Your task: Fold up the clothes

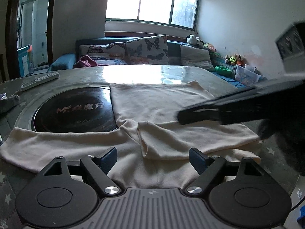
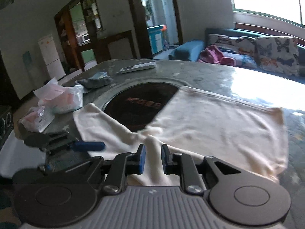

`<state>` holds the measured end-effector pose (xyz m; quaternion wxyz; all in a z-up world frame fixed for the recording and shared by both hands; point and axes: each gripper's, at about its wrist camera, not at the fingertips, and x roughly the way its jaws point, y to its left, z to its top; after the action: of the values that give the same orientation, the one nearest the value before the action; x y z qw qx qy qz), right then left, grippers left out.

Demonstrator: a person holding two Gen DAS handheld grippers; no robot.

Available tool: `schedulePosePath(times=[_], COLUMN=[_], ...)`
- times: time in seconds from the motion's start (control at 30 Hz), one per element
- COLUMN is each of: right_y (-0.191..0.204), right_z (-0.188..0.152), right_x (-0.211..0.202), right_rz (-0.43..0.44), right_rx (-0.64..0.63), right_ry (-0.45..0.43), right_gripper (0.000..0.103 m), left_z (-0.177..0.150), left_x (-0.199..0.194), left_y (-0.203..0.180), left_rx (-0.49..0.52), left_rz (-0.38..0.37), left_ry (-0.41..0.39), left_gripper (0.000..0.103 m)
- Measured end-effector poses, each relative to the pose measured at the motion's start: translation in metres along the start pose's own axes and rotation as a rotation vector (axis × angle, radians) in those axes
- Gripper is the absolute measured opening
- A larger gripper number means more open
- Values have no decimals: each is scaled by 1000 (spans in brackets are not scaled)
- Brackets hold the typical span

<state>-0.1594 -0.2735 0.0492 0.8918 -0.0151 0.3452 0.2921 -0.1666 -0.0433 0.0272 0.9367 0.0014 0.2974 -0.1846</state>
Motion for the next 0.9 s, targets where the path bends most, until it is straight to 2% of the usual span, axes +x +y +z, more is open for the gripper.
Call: schedulePosePath(times=[0.23, 0.47, 0.7, 0.8, 0.9], right_y=[-46, -76, -84, -86, -87], right_z=[-35, -73, -55, -42, -35], right_x=[-36, -50, -57, -43, -23], right_rz=[-132, -185, -181, -164, -161], right_rx=[61, 145, 146, 138, 121], right_ry=[38, 57, -18, -42, -28], right_gripper=[22, 24, 25, 28, 32], left_z=[12, 18, 17, 17, 16], left_x=[-2, 11, 26, 33, 41], left_y=[-10, -29, -33, -33, -30], left_rx=[-6, 34, 29, 22, 21], left_rz=[-25, -90, -101, -108, -82], left_ry=[-49, -37, -4, 8, 31], left_gripper=[84, 82, 71, 63, 57])
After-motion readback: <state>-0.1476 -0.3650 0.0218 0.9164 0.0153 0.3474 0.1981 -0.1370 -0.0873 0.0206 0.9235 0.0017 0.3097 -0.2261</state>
